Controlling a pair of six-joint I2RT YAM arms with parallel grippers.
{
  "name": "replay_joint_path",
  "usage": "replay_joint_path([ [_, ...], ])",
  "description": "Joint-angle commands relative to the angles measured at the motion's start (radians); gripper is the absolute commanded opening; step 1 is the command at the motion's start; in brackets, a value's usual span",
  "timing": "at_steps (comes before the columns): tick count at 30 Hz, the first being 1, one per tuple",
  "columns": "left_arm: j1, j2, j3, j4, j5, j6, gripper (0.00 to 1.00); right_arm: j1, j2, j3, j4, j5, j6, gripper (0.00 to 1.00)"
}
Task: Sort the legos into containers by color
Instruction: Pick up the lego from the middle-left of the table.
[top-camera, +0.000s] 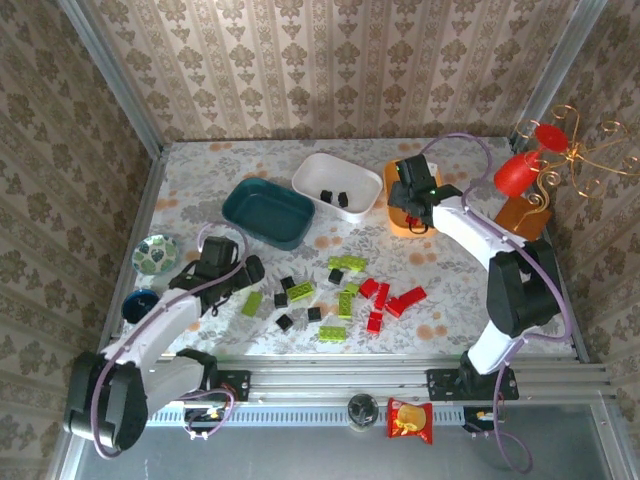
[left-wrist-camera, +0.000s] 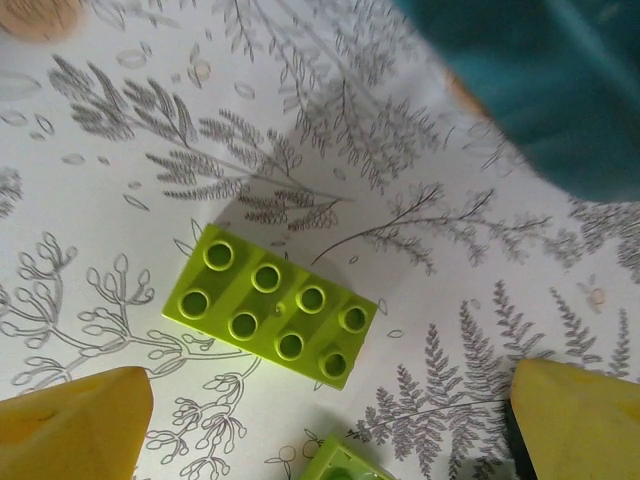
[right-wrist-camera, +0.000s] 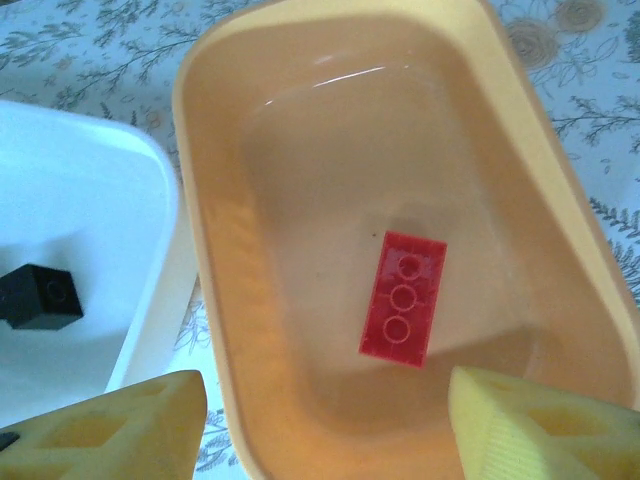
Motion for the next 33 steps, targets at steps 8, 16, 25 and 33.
replay_joint_path([
  [8, 0.008, 0.201, 0.013, 0.134, -0.016, -0.036, 0.89, -0.003, -0.142, -0.076, 0.028, -0.033, -0.002, 0.67],
  [16, 0.031, 0.377, 0.092, 0.201, -0.025, 0.056, 0.65, -0.004, -0.16, -0.085, 0.032, -0.038, 0.002, 0.67],
  [25, 0.021, 0.481, 0.142, 0.204, -0.04, 0.149, 0.77, -0.003, -0.147, -0.087, 0.047, -0.057, 0.008, 0.67],
  [33, 0.009, 0.493, 0.148, 0.219, -0.075, 0.207, 0.6, -0.003, -0.146, -0.09, 0.052, -0.062, 0.009, 0.67],
])
